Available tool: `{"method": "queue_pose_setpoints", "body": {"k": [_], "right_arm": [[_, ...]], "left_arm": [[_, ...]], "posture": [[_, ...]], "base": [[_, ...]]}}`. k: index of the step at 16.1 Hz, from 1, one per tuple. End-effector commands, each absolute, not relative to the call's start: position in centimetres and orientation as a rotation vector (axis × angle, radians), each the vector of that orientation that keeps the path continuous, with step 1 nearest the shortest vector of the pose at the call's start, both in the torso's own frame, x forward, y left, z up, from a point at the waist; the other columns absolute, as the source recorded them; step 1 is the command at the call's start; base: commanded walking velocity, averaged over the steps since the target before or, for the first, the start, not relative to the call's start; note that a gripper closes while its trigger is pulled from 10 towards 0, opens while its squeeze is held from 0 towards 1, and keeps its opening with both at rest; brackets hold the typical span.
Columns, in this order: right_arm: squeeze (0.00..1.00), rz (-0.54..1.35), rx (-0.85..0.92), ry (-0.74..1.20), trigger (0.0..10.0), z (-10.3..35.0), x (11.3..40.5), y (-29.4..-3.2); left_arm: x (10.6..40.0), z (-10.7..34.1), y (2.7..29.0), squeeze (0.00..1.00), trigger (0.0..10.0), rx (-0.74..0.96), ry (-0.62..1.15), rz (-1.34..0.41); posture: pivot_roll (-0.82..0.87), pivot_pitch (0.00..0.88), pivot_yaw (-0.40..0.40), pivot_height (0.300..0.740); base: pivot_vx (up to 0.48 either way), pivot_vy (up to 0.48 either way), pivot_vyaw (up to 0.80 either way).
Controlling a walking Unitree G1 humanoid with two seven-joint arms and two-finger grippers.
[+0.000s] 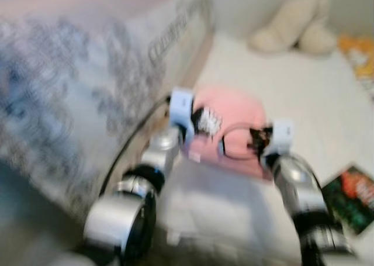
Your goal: Clean up the room
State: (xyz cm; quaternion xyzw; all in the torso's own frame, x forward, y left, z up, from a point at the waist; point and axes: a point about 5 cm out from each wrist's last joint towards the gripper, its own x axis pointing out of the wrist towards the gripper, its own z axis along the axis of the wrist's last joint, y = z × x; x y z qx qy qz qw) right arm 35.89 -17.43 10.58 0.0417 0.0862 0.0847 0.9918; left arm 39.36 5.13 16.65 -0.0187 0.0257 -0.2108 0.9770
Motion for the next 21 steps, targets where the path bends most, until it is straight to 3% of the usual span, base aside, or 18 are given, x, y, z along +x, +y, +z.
{"method": "queue_pose_setpoints", "body": {"k": [1, 4, 7, 9, 10, 13, 14, 15, 16, 21], "right_arm": [[0.0, 0.234, 0.06, 0.198, 10.0, 10.5, 36.5, -15.8], [0.0, 0.288, 0.025, 0.27, 10.0, 9.5, 37.0, -13.1], [0.0, 0.367, -0.019, 0.355, 10.0, 7.5, 36.0, -10.3], [0.0, 0.385, -0.056, 0.392, 10.0, 6.5, 35.4, -10.1], [0.0, 0.363, -0.105, 0.418, 10.0, 6.0, 35.2, -11.0], [0.0, 0.342, -0.112, 0.426, 10.0, 6.0, 35.3, -11.7], [0.3, 0.328, -0.108, 0.426, 10.0, 6.0, 35.3, -11.8], [1.0, 0.304, -0.099, 0.417, 10.0, 6.2, 35.5, -12.0], [1.0, 0.288, -0.105, 0.405, 10.0, 6.4, 35.6, -12.2], [1.0, 0.226, -0.08, 0.299, 10.0, 8.6, 36.9, -13.8]], "left_arm": [[40.2, 17.6, 7.9, 0.0, 10.0, -0.033, 0.019, -0.291], [40.2, 16.0, 12.5, 0.0, 10.0, 0.051, 0.054, -0.09], [39.5, 13.8, 15.2, 0.0, 10.0, 0.071, 0.124, 0.024], [39.0, 12.5, 15.4, 0.0, 10.0, 0.008, 0.168, 0.04], [38.5, 11.5, 13.9, 0.0, 10.0, -0.027, 0.195, -0.014], [38.2, 10.9, 13.2, 0.0, 10.0, 0.044, 0.204, -0.026], [38.4, 11.4, 13.3, 0.0, 10.0, 0.068, 0.184, -0.025], [38.8, 12.1, 13.4, 0.37, 10.0, 0.052, 0.161, -0.02], [39.0, 12.7, 13.3, 1.0, 10.0, 0.032, 0.148, -0.022], [38.4, 12.3, 9.0, 1.0, 10.0, 0.031, 0.136, -0.131]], "posture": [[0.05, 0.083, -0.026, 0.74], [0.07, 0.147, -0.065, 0.74], [0.12, 0.176, -0.093, 0.74], [0.14, 0.18, -0.1, 0.74], [0.15, 0.18, -0.109, 0.74], [0.13, 0.171, -0.112, 0.74], [0.12, 0.166, -0.109, 0.74], [0.12, 0.162, -0.105, 0.74], [0.12, 0.154, -0.099, 0.74], [0.1, 0.11, -0.089, 0.74]], "base": [[0.0, 0.0, 0.0], [0.0, 0.0, 0.0], [0.0, 0.0, 0.0], [0.0, 0.0, 0.0], [0.0, 0.0, 0.0], [0.0, 0.0, 0.0], [0.0, 0.0, 0.0], [0.0, 0.0, 0.0], [0.0, 0.0, 0.0], [0.0, 0.0, 0.0]]}}
